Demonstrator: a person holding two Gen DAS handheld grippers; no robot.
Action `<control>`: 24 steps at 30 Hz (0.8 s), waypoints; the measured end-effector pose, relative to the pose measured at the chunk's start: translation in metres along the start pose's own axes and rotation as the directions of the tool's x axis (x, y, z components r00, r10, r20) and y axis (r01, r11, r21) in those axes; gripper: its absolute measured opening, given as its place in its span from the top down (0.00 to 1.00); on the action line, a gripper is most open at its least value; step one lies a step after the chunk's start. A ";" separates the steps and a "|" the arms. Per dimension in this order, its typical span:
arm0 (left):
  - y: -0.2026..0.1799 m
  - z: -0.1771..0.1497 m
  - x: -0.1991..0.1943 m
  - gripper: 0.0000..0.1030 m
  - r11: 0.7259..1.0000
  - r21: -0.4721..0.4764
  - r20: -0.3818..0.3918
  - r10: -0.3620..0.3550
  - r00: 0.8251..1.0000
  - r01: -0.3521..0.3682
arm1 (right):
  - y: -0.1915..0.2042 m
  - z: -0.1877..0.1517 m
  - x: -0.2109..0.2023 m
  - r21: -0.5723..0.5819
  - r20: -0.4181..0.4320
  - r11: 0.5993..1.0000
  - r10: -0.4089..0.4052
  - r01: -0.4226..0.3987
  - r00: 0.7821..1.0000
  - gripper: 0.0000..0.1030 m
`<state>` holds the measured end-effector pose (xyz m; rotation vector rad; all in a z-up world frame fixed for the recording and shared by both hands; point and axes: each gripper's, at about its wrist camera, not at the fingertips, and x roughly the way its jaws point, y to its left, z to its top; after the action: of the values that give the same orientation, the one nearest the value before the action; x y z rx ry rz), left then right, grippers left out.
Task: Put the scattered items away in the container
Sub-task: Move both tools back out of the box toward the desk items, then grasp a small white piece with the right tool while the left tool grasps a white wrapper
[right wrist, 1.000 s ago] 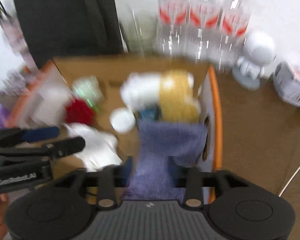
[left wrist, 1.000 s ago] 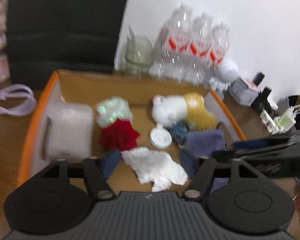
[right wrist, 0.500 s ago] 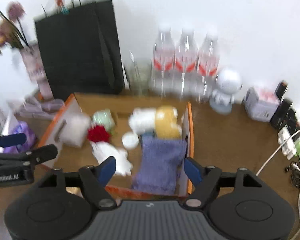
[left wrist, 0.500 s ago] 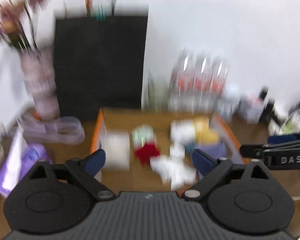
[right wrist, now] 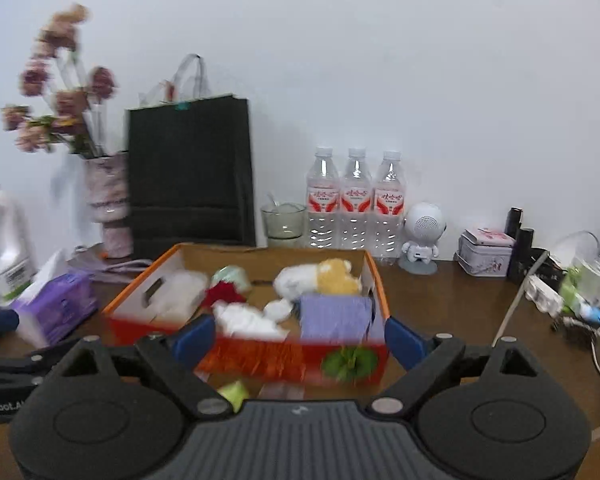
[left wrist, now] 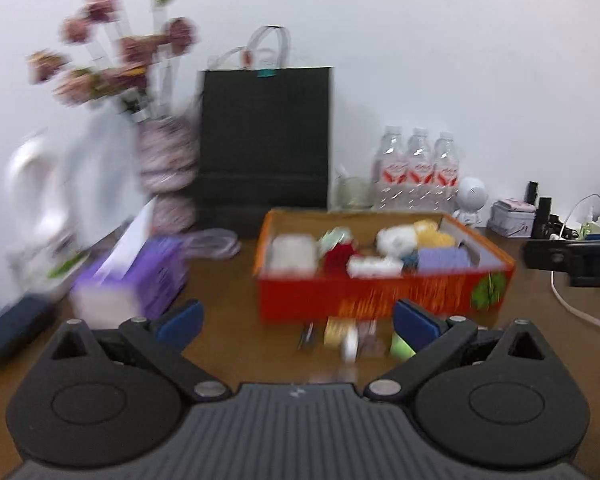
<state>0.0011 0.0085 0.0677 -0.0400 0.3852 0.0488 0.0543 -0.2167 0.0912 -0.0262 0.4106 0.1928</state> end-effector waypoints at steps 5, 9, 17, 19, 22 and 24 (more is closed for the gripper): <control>-0.003 -0.051 -0.022 0.01 0.999 0.003 -0.137 -0.039 0.990 0.040 | 0.014 -0.082 -0.066 0.006 0.000 0.996 0.090 -0.090 0.996 0.12; -0.012 -0.047 -0.010 0.07 0.999 0.024 -0.139 -0.043 0.989 0.047 | 0.027 -0.109 -0.075 -0.031 -0.040 0.993 0.108 -0.110 0.993 0.23; -0.020 -0.037 0.029 0.21 0.993 0.010 -0.182 -0.117 0.976 0.121 | 0.023 -0.104 -0.059 -0.018 -0.042 0.995 0.100 -0.101 0.994 0.35; -0.021 -0.026 0.052 0.28 0.995 0.024 -0.188 -0.094 0.978 0.100 | 0.019 -0.099 -0.052 -0.002 -0.048 0.996 0.093 -0.093 0.995 0.36; -0.022 -0.016 0.087 0.46 0.993 0.047 -0.218 -0.091 0.972 0.104 | 0.016 -0.091 -0.042 0.012 -0.048 0.996 0.093 -0.093 0.994 0.38; -0.021 -0.016 0.106 0.64 0.991 0.046 -0.260 -0.107 0.960 0.123 | 0.016 -0.086 -0.036 0.010 -0.049 0.995 0.097 -0.097 0.994 0.38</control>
<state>0.0939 -0.0094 0.0133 -0.0075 0.6436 -0.0841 -0.0149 -0.2131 0.0264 -0.0037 0.4620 0.2866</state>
